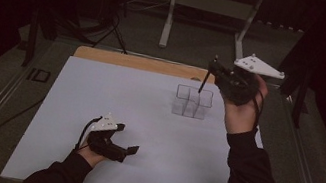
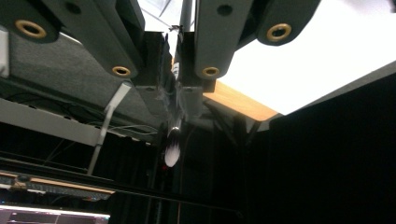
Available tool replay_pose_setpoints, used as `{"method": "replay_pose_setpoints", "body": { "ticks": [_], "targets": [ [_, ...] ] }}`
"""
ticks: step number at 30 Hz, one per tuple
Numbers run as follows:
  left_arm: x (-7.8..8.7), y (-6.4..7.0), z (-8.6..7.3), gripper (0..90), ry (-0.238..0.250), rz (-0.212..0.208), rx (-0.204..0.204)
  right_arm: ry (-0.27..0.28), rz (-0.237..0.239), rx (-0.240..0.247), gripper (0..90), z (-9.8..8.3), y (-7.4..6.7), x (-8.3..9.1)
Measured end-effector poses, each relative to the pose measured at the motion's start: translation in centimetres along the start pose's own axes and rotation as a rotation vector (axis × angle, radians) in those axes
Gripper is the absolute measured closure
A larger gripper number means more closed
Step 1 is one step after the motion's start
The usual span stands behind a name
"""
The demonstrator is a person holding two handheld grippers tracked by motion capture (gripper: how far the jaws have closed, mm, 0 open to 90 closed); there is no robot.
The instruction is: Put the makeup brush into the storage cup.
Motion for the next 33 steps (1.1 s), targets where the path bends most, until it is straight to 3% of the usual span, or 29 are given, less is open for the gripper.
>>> {"method": "replay_pose_setpoints", "body": {
  "ticks": [4,8,14,19,25,33],
  "targets": [
    [0.0,0.0,0.1,2.8,0.007,-0.006,0.002,-0.004,-0.010,0.001,84.3,0.2,0.4,-0.6],
    [0.0,-0.2,-0.1,2.7,0.007,-0.014,0.009,-0.019,-0.055,0.002,84.2,0.0,1.9,-2.6],
    [0.0,-0.2,-0.2,2.7,0.016,-0.010,0.008,-0.041,-0.061,-0.045,84.3,-0.7,3.2,-4.5],
    [0.1,-0.4,-0.2,2.7,0.020,-0.021,0.023,-0.056,-0.085,-0.038,84.3,-1.3,3.7,-5.8],
    [0.2,-0.4,-0.2,2.7,0.026,-0.016,0.021,-0.068,-0.094,-0.063,84.3,-2.3,4.4,-6.9],
    [0.1,-0.5,-0.3,2.7,0.018,-0.004,0.024,-0.118,-0.098,-0.096,84.3,-4.8,5.2,-8.6]
  ]
}}
Point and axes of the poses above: each handheld gripper's, and its own axes: x roughly backward along the jaws, z roughly out of its top, y roughly to its right, the point moved 2 cm from there along -x, roughly forward along the jaws, and after that the axes turned 14 degrees about -x, right-handed, at the moved point
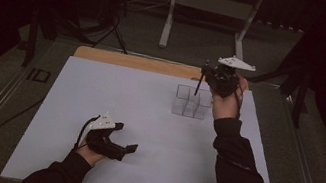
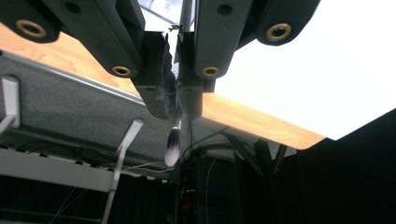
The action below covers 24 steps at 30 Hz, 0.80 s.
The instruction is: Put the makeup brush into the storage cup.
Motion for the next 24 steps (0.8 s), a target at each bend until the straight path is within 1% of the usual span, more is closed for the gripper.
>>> {"method": "replay_pose_setpoints", "body": {
  "ticks": [4,8,16,19,24],
  "targets": [
    [0.0,0.0,0.0,2.7,0.000,0.002,-0.004,-0.016,-0.004,-0.009,84.4,-0.9,0.1,-0.7],
    [0.0,0.0,0.0,2.7,-0.006,0.003,0.002,-0.039,0.001,-0.024,84.3,-1.6,0.2,-1.2],
    [0.1,-0.1,0.0,2.7,-0.005,0.006,0.003,-0.071,-0.019,-0.057,84.3,-2.6,0.5,-1.8],
    [0.0,-0.1,-0.1,2.7,-0.007,0.005,0.004,-0.081,-0.031,-0.055,84.1,-3.1,0.5,-2.0],
    [0.0,-0.1,-0.1,2.7,-0.004,0.006,0.004,-0.105,-0.036,-0.063,84.0,-3.9,0.7,-2.4]
  ]
}}
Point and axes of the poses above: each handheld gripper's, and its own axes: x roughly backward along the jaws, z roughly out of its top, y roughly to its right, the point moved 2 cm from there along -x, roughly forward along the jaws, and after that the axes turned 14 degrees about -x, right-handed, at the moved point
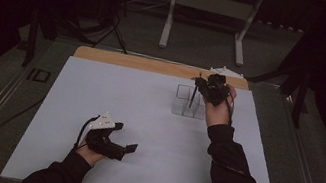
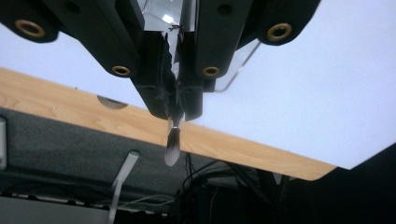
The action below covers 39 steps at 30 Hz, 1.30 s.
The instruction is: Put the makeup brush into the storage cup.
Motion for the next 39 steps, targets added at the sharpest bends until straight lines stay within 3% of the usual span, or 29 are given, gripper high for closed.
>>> {"method": "replay_pose_setpoints", "body": {
  "ticks": [11,14,16,17,18,19,20,22,25,29,32,39],
  "targets": [
    [0.1,0.0,0.0,2.7,0.004,0.004,0.003,-0.044,-0.003,0.003,81.3,-1.4,0.4,-1.0],
    [0.0,0.0,0.1,2.7,-0.001,-0.012,0.006,-0.033,-0.003,0.016,67.9,-1.5,0.2,-1.0],
    [0.0,0.1,0.1,2.7,-0.002,-0.008,-0.006,-0.008,-0.016,0.032,51.3,-1.4,0.1,-0.8],
    [0.0,0.2,0.2,2.6,-0.006,-0.013,-0.010,0.005,-0.029,0.037,47.1,-1.4,0.0,-0.6],
    [0.0,0.2,0.2,2.3,-0.006,-0.013,-0.010,0.005,-0.029,0.037,47.1,-1.4,0.0,-0.6],
    [0.0,0.2,0.2,2.3,-0.007,-0.011,-0.015,0.011,-0.023,0.031,41.9,-1.3,0.0,-0.4],
    [-0.1,0.3,0.2,1.9,-0.010,-0.011,-0.018,0.014,-0.027,0.023,29.5,-1.1,0.0,-0.2],
    [-0.1,0.2,0.2,1.7,-0.007,-0.010,-0.018,0.009,-0.023,0.010,21.2,-1.0,0.0,0.1],
    [-0.1,0.2,0.1,1.7,-0.011,-0.013,-0.016,-0.014,0.028,-0.011,10.0,-0.9,0.1,0.6],
    [-0.1,0.2,0.1,1.7,-0.006,-0.018,-0.019,-0.028,0.081,0.024,8.9,-1.1,-0.2,1.8],
    [-0.1,0.3,0.1,1.7,-0.002,-0.037,-0.016,-0.035,0.124,0.009,9.0,-1.2,-0.2,2.5],
    [-0.3,0.5,0.0,1.7,-0.020,-0.050,-0.026,-0.036,0.150,0.045,11.0,-1.8,-0.3,3.9]
  ]
}}
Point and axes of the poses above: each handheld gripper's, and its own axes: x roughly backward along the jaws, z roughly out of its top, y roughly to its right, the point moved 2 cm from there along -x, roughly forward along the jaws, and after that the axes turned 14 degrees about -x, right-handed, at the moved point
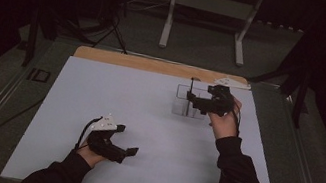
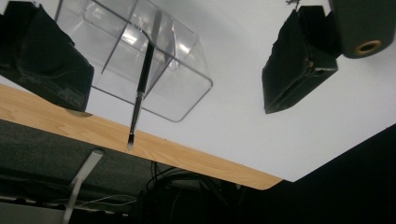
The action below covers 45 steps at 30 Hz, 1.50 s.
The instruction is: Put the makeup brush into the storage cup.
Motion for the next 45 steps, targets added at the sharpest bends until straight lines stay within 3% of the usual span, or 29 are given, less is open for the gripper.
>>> {"method": "replay_pose_setpoints", "body": {
  "ticks": [9,16,20,26,28,30,33,40,45],
  "targets": [
    [0.3,-0.3,-0.1,1.7,-0.002,-0.015,0.008,-0.036,0.050,0.034,17.2,-1.5,0.1,2.1],
    [0.7,-0.6,-0.4,1.7,0.000,-0.044,0.013,-0.006,0.086,0.070,18.9,-3.0,-0.2,3.8],
    [1.1,-0.7,-0.5,1.8,0.018,-0.059,-0.011,0.014,0.170,0.072,17.0,-4.4,-0.3,4.8],
    [1.8,-0.6,-0.2,1.8,0.026,-0.087,-0.068,-0.004,0.232,0.108,13.9,-6.0,0.1,5.4],
    [2.0,-0.6,-0.2,1.8,0.028,-0.098,-0.070,-0.003,0.231,0.113,13.9,-6.6,0.3,5.5],
    [2.1,-0.6,-0.3,1.8,0.019,-0.099,-0.082,0.032,0.224,0.126,14.4,-7.2,0.5,5.7],
    [2.5,-0.7,-0.4,1.8,0.016,-0.114,-0.084,0.043,0.245,0.133,14.4,-7.8,0.7,5.9],
    [3.9,-1.1,-1.0,1.8,0.017,-0.095,-0.081,0.014,0.268,0.113,14.1,-8.9,1.2,6.6],
    [5.1,-1.4,-1.5,1.8,0.008,-0.077,-0.095,-0.022,0.276,0.161,13.8,-10.4,1.5,7.3]
  ]
}}
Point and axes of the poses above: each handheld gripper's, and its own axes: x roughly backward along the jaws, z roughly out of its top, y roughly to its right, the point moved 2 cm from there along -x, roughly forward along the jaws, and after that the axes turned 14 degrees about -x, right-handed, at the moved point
